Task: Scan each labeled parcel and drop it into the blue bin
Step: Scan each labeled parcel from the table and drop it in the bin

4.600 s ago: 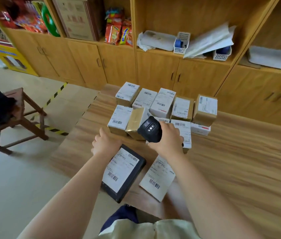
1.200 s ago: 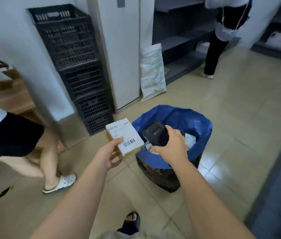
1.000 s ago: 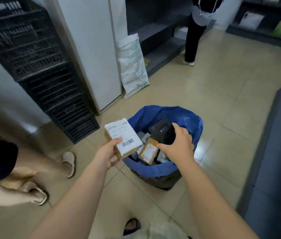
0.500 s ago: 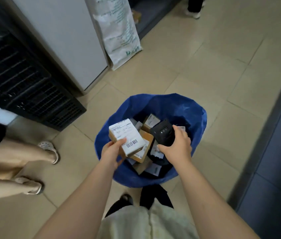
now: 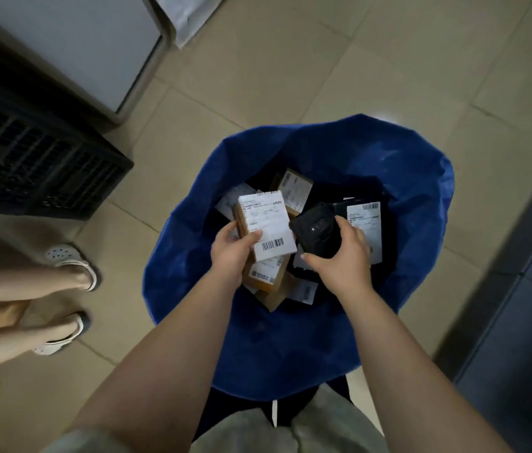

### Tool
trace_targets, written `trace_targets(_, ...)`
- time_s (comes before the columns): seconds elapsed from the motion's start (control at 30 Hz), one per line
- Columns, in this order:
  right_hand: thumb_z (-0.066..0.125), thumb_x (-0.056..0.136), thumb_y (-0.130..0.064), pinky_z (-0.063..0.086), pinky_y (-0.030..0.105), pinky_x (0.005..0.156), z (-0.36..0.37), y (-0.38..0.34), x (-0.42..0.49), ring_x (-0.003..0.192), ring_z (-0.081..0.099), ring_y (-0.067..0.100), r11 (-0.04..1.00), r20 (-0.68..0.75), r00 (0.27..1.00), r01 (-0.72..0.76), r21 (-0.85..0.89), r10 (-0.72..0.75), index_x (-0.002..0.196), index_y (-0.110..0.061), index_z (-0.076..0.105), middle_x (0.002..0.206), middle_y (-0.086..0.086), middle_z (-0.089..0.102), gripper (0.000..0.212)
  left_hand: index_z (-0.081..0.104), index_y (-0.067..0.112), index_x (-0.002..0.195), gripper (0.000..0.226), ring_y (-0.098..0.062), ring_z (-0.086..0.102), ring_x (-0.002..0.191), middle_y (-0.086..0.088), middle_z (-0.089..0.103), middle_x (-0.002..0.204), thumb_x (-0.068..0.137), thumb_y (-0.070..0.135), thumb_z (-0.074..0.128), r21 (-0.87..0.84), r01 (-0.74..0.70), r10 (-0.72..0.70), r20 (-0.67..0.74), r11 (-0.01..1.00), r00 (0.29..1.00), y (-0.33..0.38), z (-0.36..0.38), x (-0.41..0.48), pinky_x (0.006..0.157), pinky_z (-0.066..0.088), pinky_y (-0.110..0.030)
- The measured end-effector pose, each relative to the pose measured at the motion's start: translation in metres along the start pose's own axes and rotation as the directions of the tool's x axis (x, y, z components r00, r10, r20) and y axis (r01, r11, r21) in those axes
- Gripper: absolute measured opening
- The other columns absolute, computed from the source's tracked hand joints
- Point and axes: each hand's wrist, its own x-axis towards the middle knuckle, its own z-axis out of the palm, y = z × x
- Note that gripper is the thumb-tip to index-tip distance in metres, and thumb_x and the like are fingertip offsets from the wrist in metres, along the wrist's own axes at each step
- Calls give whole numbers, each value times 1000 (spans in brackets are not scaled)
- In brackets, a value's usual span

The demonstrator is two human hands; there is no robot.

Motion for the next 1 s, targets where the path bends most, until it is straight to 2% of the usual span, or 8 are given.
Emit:
trace_targets(0.1, 86, 70, -33, 35, 50, 111, 11, 3, 8, 134, 38, 28, 999, 0, 1000, -8, -35, 8, 150, -22, 35, 144, 5, 42, 95, 51, 24, 140, 67, -11, 51, 106, 8, 49, 119, 81, 17, 82, 167, -88, 96, -35, 982, 995, -6, -2, 20, 87, 43, -28)
trace_targets(0.17, 85, 71, -33, 34, 51, 112, 12, -1, 4, 134, 37, 28, 998, 5, 1000, -14, -67, 15, 150, -23, 35, 145, 4, 40, 94, 53, 26, 137, 62, -8, 48, 111, 9, 49, 125, 81, 20, 81, 367, -242, 244, 42, 898, 969, -8, -11, 22, 91, 40, -25)
trace_targets(0.33, 84, 71, -31, 36, 51, 108, -3, -33, -24, 130, 38, 28, 993, 8, 1000, 25, -118, -25, 147, -26, 38, 139, 3, 43, 88, 53, 31, 136, 57, -21, 43, 129, 2, 51, 138, 83, 31, 74, 723, -559, 487, 347, 406, 802, 16, -34, -11, 105, 40, -40)
trace_targets(0.43, 82, 72, -32, 36, 48, 107, -22, -63, -47, 129, 39, 27, 984, 5, 998, 70, -165, -70, 147, -26, 37, 140, 2, 43, 88, 50, 31, 140, 56, -24, 40, 131, 3, 49, 139, 86, 39, 65, 787, -614, 560, 483, 58, 673, 43, -43, -50, 105, 34, -43)
trace_targets(0.5, 81, 73, -37, 36, 47, 108, -36, -85, -61, 131, 37, 26, 970, 1, 993, 112, -214, -114, 149, -27, 33, 143, 1, 40, 91, 50, 31, 140, 55, -24, 41, 129, 3, 50, 138, 87, 41, 62, 798, -599, 607, 506, -62, 612, 58, -50, -76, 104, 32, -44)
trace_targets(0.73, 74, 78, -39, 34, 46, 109, -73, -148, -113, 132, 35, 26, 875, 56, 950, 306, -374, -309, 152, -28, 24, 147, 0, 35, 90, 45, 32, 141, 58, -23, 42, 127, 4, 47, 137, 85, 42, 59, 872, -485, 710, 381, -63, 593, 71, -86, -158, 107, 28, -40)
trace_targets(0.87, 75, 77, -38, 33, 46, 107, -83, -167, -147, 131, 34, 27, 804, 130, 897, 438, -403, -423, 151, -30, 25, 144, 0, 37, 91, 49, 33, 138, 59, -24, 44, 126, 3, 51, 135, 81, 43, 60, 913, -402, 782, 199, 71, 590, 64, -113, -195, 101, 31, -40)
trace_targets(1.0, 73, 77, -36, 32, 45, 105, -82, -178, -183, 130, 35, 27, 678, 246, 786, 615, -403, -567, 146, -29, 31, 142, 0, 38, 82, 54, 33, 136, 56, -24, 44, 128, 3, 54, 134, 82, 43, 65, 895, -325, 813, -68, 307, 579, 41, -150, -225, 101, 32, -42)
